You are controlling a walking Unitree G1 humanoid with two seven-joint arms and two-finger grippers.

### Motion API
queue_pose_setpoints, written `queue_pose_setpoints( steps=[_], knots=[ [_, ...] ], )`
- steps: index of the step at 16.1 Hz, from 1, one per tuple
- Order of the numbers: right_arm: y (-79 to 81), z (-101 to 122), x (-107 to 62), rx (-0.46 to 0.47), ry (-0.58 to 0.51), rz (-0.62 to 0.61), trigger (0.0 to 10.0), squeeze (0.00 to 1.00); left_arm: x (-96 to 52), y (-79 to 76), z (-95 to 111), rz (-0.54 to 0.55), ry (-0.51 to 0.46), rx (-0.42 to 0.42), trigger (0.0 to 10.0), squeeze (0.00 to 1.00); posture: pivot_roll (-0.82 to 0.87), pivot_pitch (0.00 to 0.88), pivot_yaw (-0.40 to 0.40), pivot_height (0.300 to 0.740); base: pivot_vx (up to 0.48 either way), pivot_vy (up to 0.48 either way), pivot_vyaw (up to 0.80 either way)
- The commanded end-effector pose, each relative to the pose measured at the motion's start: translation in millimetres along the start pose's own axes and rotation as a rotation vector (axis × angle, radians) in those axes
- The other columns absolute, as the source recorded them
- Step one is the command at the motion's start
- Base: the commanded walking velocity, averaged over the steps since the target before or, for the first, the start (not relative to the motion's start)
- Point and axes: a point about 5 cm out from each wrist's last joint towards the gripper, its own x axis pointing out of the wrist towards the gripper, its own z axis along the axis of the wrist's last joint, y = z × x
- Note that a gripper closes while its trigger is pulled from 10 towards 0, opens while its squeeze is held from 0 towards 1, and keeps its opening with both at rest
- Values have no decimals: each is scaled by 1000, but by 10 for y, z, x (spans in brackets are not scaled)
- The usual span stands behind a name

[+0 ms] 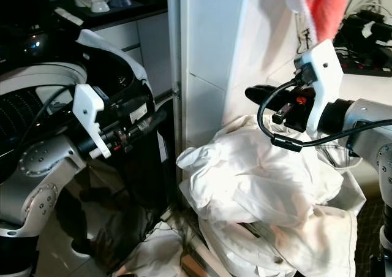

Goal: Clothes washing

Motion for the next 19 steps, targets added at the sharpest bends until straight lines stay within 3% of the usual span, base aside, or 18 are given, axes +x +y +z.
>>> queue_pose_setpoints(
  steps=[1, 2, 3, 4, 6, 8, 11, 14, 19],
  knots=[
    [-17, -41, -1, -31, 40, -17, 0, 0, 3, -18, -16, -11, 3, -10, 10000, 0, 42, 0, 1, 740, 0, 0, 0],
    [-23, -104, -4, -95, 89, -29, 0, 0, -4, -61, -47, -33, 16, -15, 10000, 0, 37, 0, 4, 740, 0, 0, 0],
    [-15, -166, -5, -81, 126, -17, 10000, 102, -17, -109, -94, -57, 38, 3, 10000, 0, 37, 0, 5, 740, 0, 0, 0],
    [2, -174, 1, -49, 126, 13, 10000, 1000, -19, -137, -121, -69, 50, 12, 10000, 0, 37, 0, 5, 740, 0, 0, 0],
    [12, -157, -1, -49, 97, 79, 10000, 1000, -15, -152, -145, -85, 53, 14, 10000, 0, 30, 0, 9, 740, 0, 0, 0],
    [0, -194, -34, -105, 91, 138, 10000, 1000, -11, -161, -203, -101, 77, 25, 10000, 0, 9, 0, 25, 740, 0, 0, 0],
    [-66, -222, -13, -191, 53, 102, 10000, 1000, 21, -190, -272, -125, 104, 57, 10000, 0, -8, 0, 36, 740, 0, 0, 0],
    [-114, -406, -3, -228, 112, 111, 10000, 1000, 43, -225, -316, -135, 110, 61, 10000, 0, -19, 0, 43, 740, 0, 0, 0],
    [-71, -662, 17, -260, 155, 265, 10000, 1000, 26, -228, -352, -136, 108, 73, 10000, 0, -11, 0, 34, 740, 0, 0, 0]
  ],
)
